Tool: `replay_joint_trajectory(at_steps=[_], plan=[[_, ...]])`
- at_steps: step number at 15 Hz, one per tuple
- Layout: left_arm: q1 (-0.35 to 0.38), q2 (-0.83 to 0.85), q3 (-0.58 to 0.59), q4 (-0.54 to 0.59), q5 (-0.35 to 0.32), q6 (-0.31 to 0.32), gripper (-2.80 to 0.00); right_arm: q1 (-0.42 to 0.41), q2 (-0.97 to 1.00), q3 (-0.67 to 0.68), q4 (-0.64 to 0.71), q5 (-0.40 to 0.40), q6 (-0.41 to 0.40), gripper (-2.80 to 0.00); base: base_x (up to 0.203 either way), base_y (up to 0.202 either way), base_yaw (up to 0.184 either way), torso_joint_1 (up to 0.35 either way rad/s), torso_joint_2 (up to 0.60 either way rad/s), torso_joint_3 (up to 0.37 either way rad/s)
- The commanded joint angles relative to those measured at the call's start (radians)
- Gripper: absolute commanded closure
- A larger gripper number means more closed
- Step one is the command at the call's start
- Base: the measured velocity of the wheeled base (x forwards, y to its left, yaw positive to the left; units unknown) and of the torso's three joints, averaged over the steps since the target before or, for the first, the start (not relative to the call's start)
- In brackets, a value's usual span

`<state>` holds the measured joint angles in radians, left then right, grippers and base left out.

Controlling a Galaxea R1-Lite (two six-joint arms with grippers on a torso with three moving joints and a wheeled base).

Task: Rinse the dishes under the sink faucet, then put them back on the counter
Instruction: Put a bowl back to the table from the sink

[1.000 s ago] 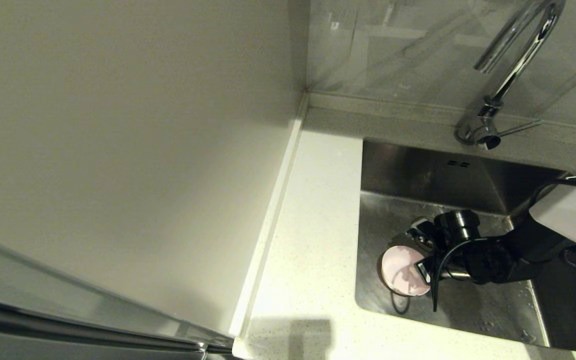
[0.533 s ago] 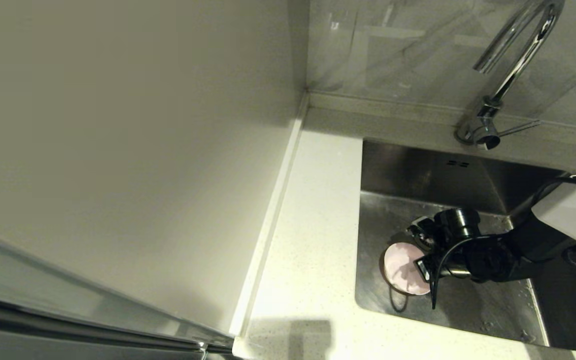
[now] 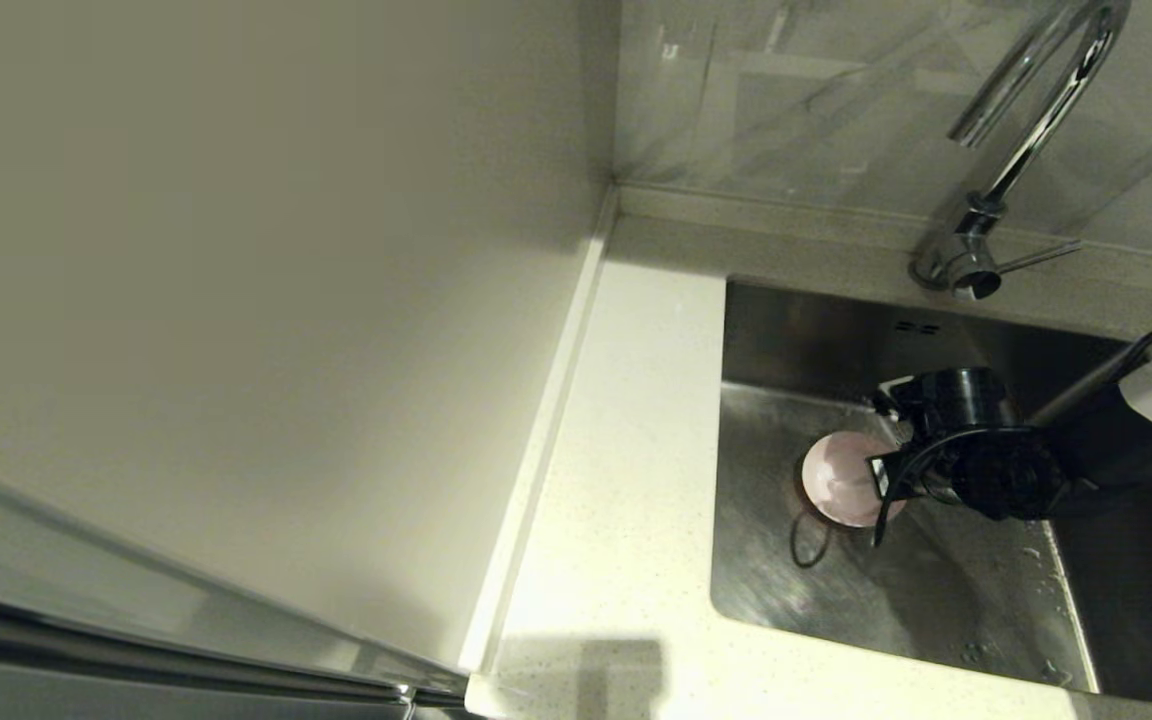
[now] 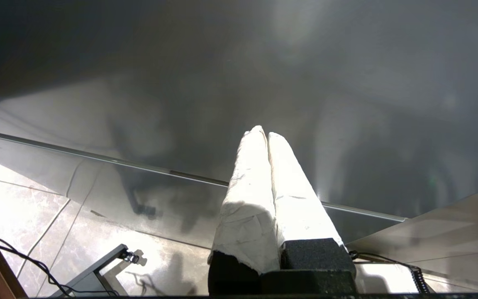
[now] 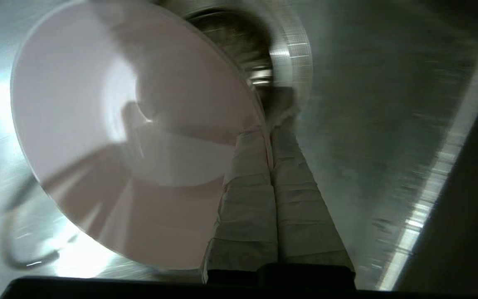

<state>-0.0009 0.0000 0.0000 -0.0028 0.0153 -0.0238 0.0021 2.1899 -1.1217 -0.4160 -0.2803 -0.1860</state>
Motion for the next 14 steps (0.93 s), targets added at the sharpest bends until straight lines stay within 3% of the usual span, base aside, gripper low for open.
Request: replay_joint_trajectory(at_steps=[1,4,8,10,14], plan=[[0.001,-0.003,0.0,0.0,0.001,-0.001,0.0,-0.042,-0.07,0.009,-0.004,-0.041,0.0,0.0,0.0,0.0,0.0,0.0,0.0,0.0],[-0.001,-0.003,0.0,0.0,0.0,-0.001,0.0,-0.153,-0.193,0.042,-0.004,-0.088,-0.001,0.0,0.0,0.0,0.0,0.0,0.0,0.0],[0.001,-0.003,0.0,0.0,0.0,-0.001,0.0,-0.388,-0.368,0.079,-0.055,-0.152,-0.032,0.0,0.0,0.0,0.0,0.0,0.0,0.0],[0.001,-0.003,0.0,0.0,0.0,-0.001,0.0,-0.467,-0.423,0.121,-0.309,-0.159,-0.117,0.0,0.0,0.0,0.0,0.0,0.0,0.0],[-0.001,-0.003,0.0,0.0,0.0,-0.001,0.0,-0.509,-0.516,0.122,-0.993,-0.09,-0.279,0.0,0.0,0.0,0.0,0.0,0.0,0.0]])
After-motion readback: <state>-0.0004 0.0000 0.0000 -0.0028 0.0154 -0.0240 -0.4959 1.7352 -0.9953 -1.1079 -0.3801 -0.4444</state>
